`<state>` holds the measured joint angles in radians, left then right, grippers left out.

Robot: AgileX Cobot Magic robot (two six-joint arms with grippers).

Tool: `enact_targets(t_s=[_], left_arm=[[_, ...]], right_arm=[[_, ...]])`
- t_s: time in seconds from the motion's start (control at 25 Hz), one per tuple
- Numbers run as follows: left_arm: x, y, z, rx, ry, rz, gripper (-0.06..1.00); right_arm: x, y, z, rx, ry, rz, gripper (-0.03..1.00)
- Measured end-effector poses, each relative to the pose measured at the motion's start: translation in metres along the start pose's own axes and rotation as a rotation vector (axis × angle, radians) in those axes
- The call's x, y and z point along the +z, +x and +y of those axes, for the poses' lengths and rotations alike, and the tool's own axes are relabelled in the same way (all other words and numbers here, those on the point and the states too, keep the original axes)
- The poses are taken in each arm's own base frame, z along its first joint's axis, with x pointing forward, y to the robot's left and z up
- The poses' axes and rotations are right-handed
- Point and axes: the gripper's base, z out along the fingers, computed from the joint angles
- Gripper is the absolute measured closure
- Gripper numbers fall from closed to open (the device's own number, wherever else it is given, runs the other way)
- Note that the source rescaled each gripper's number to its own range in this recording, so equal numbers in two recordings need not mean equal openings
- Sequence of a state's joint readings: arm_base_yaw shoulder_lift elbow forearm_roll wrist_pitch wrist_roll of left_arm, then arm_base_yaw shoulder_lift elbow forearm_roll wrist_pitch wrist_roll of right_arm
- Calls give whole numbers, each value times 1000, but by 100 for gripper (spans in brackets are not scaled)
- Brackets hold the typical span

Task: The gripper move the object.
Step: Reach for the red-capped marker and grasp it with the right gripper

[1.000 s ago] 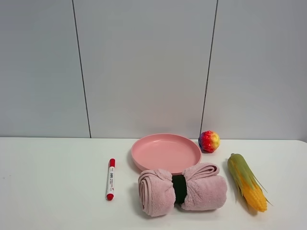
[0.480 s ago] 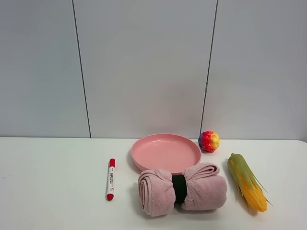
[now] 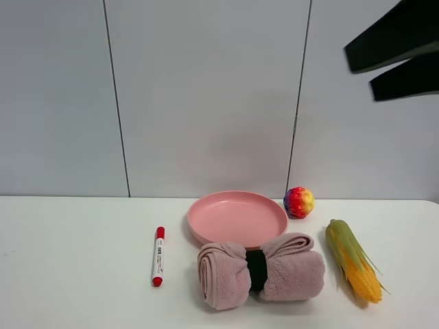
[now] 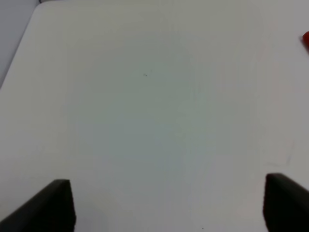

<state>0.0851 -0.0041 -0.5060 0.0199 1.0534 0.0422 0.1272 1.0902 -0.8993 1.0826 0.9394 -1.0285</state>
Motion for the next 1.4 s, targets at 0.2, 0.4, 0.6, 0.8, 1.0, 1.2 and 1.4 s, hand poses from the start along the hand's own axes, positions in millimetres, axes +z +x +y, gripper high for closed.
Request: enact_targets(t_s=[0.2, 0.4, 0.6, 0.8, 1.0, 1.2, 1.4], left_arm=[[0, 0, 0, 0, 0, 0, -6], [0, 0, 0, 0, 0, 0, -6], [0, 0, 0, 0, 0, 0, -6], [0, 0, 0, 0, 0, 0, -6], [0, 0, 0, 0, 0, 0, -6], [0, 0, 0, 0, 0, 0, -6], [0, 0, 0, 0, 0, 0, -6]], right_arm=[[65, -20, 26, -175, -146, 103, 23], [122, -41, 60, -346, -182, 170, 23], [166, -51, 67, -582, -92, 341, 24], [201, -36, 30, -731, 124, 607, 23], [232, -5, 6, -742, 167, 782, 23], [246, 10, -1, -743, 152, 833, 23], [247, 10, -1, -744, 152, 835, 16]])
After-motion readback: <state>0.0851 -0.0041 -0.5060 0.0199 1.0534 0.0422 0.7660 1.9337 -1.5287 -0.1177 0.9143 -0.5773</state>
